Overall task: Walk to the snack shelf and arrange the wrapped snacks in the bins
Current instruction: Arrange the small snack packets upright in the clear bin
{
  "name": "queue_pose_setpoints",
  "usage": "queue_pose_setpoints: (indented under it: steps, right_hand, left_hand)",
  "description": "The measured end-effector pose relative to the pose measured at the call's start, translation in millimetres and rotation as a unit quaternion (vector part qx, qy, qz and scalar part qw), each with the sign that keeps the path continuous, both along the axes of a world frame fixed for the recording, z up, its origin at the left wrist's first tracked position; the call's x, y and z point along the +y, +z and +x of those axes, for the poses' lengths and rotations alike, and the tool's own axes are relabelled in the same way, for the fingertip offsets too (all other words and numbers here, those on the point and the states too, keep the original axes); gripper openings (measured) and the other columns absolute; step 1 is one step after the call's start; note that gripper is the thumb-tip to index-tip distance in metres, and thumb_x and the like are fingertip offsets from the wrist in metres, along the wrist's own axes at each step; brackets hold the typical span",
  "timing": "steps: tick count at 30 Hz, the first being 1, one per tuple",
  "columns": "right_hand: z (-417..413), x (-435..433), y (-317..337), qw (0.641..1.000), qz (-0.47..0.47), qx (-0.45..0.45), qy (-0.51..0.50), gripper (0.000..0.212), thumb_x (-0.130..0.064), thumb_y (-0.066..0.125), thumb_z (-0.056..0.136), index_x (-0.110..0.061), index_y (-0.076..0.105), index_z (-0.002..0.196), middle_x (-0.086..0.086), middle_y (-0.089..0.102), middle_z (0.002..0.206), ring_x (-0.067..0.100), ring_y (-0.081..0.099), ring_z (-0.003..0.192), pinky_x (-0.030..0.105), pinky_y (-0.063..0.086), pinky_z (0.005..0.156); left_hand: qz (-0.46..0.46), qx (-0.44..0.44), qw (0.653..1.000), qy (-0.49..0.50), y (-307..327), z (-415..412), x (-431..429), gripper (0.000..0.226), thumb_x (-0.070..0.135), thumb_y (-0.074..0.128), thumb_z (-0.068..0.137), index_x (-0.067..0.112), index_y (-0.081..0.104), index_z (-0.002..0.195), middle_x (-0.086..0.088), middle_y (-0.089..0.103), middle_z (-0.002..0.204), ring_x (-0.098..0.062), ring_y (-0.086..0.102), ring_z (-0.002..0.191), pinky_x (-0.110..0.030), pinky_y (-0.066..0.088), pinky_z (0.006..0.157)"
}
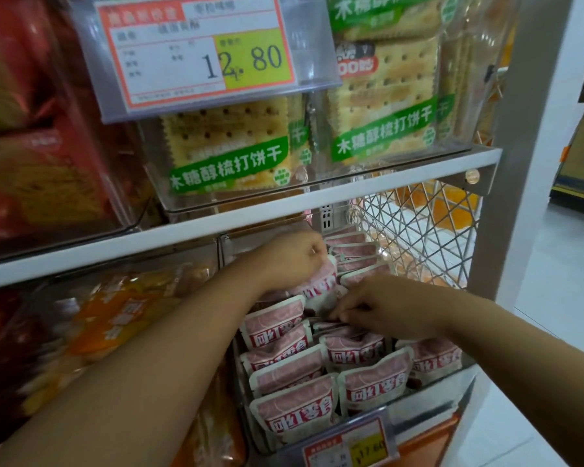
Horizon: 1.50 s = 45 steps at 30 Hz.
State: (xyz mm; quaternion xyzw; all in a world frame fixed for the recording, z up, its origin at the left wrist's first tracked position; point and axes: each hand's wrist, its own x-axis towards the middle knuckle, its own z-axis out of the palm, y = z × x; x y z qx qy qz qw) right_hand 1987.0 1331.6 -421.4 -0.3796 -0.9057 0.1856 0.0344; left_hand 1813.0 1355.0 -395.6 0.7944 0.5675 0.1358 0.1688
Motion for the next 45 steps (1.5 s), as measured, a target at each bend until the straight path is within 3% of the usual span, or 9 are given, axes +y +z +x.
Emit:
queue_pose_setpoints:
  steps: [7, 12, 16, 19, 22, 26, 30, 41, 45]
  right_hand:
    - [6.2, 3.8, -4.2, 0.997, 0.037, 0.058, -0.026, 0.023, -0.025, 0.052, 0.093, -0.016, 0.072, 0.098, 0.0, 0.067, 0.08, 0.0, 0.049, 0.058, 0.014, 0.036, 0.061]
    - [9.9, 5.4, -4.8, 0.996, 0.062, 0.06, -0.033, 0.031, -0.019, 0.05, 0.093, -0.006, 0.06, 0.067, 0.011, 0.058, 0.07, 0.023, 0.054, 0.066, 0.037, 0.044, 0.068]
    - [6.9, 11.0, 4.1, 0.978, 0.11, 0.134, -0.115, 0.022, -0.015, 0.052, 0.092, -0.013, 0.071, 0.102, 0.004, 0.068, 0.103, 0.015, 0.061, 0.085, 0.013, 0.042, 0.069]
    - [-4.1, 29.4, 8.3, 0.978, 0.124, 0.122, -0.117, 0.025, -0.014, 0.049, 0.093, -0.013, 0.07, 0.107, 0.004, 0.069, 0.109, 0.019, 0.063, 0.099, 0.016, 0.041, 0.083]
    - [-20.5, 47.3, 3.6, 0.993, 0.089, 0.0, -0.078, 0.024, -0.022, 0.05, 0.093, -0.012, 0.071, 0.098, 0.009, 0.069, 0.096, 0.027, 0.062, 0.093, 0.032, 0.047, 0.084]
    - [-31.1, 60.8, 3.7, 0.99, 0.085, -0.061, -0.098, 0.022, -0.023, 0.057, 0.088, -0.012, 0.073, 0.099, 0.009, 0.069, 0.101, 0.025, 0.062, 0.094, 0.028, 0.046, 0.084]
    - [-37.8, 66.1, -6.7, 0.982, 0.093, -0.1, -0.128, 0.015, -0.028, 0.061, 0.08, -0.015, 0.066, 0.074, 0.004, 0.065, 0.085, 0.026, 0.061, 0.084, 0.033, 0.05, 0.078]
    - [-27.1, 39.9, 2.3, 0.997, 0.076, -0.011, -0.018, 0.024, -0.008, 0.056, 0.086, -0.02, 0.074, 0.096, -0.002, 0.069, 0.101, 0.011, 0.061, 0.09, 0.023, 0.046, 0.085]
    - [-12.2, 36.4, 12.9, 0.996, 0.066, 0.03, -0.052, 0.026, -0.006, 0.053, 0.09, -0.018, 0.072, 0.102, -0.007, 0.066, 0.094, 0.0, 0.058, 0.078, 0.005, 0.039, 0.073]
  left_hand:
    - [-0.064, 0.114, 0.987, -0.088, -22.6, 26.9, 8.2, 0.011, 0.014, 0.045, 0.096, 0.014, 0.056, 0.097, -0.003, 0.054, 0.096, -0.015, 0.046, 0.086, -0.027, 0.034, 0.071]
    - [-0.065, 0.038, 0.996, -0.056, -12.1, 9.3, 1.4, 0.026, 0.024, 0.047, 0.098, 0.012, 0.063, 0.115, -0.002, 0.063, 0.111, -0.014, 0.055, 0.096, -0.027, 0.042, 0.083]
    - [-0.114, 0.103, 0.986, -0.064, -14.7, 1.1, -23.9, 0.045, 0.046, 0.04, 0.097, 0.019, 0.053, 0.13, -0.006, 0.054, 0.133, -0.022, 0.052, 0.117, -0.04, 0.042, 0.101]
    - [-0.094, 0.168, 0.978, -0.078, -21.4, -1.5, -41.7, 0.059, 0.053, 0.037, 0.095, 0.032, 0.024, 0.148, -0.001, 0.031, 0.153, -0.022, 0.033, 0.135, -0.032, 0.03, 0.108]
    - [-0.051, 0.184, 0.978, -0.089, -26.1, -7.6, -50.2, 0.056, 0.047, 0.035, 0.098, 0.035, 0.016, 0.149, -0.002, 0.036, 0.15, -0.024, 0.033, 0.131, -0.03, 0.033, 0.101]
    - [-0.024, 0.166, 0.979, -0.112, -33.5, -16.4, -50.9, 0.053, 0.042, 0.036, 0.099, 0.04, 0.015, 0.148, -0.003, 0.045, 0.144, -0.026, 0.038, 0.128, -0.04, 0.04, 0.098]
    - [-0.011, 0.147, 0.982, -0.115, -34.9, -17.9, -50.0, 0.05, 0.039, 0.038, 0.099, 0.042, 0.02, 0.146, -0.007, 0.058, 0.126, -0.026, 0.044, 0.114, -0.039, 0.043, 0.091]
    - [-0.033, 0.183, 0.977, -0.108, -31.6, -11.8, -51.2, 0.048, 0.038, 0.034, 0.1, 0.037, 0.024, 0.147, 0.011, 0.024, 0.153, -0.019, 0.026, 0.135, -0.038, 0.025, 0.111]
    - [-0.041, 0.189, 0.978, -0.083, -29.7, -13.6, -52.7, 0.049, 0.044, 0.037, 0.098, 0.039, 0.026, 0.146, 0.006, 0.016, 0.153, -0.019, 0.014, 0.138, -0.038, 0.016, 0.114]
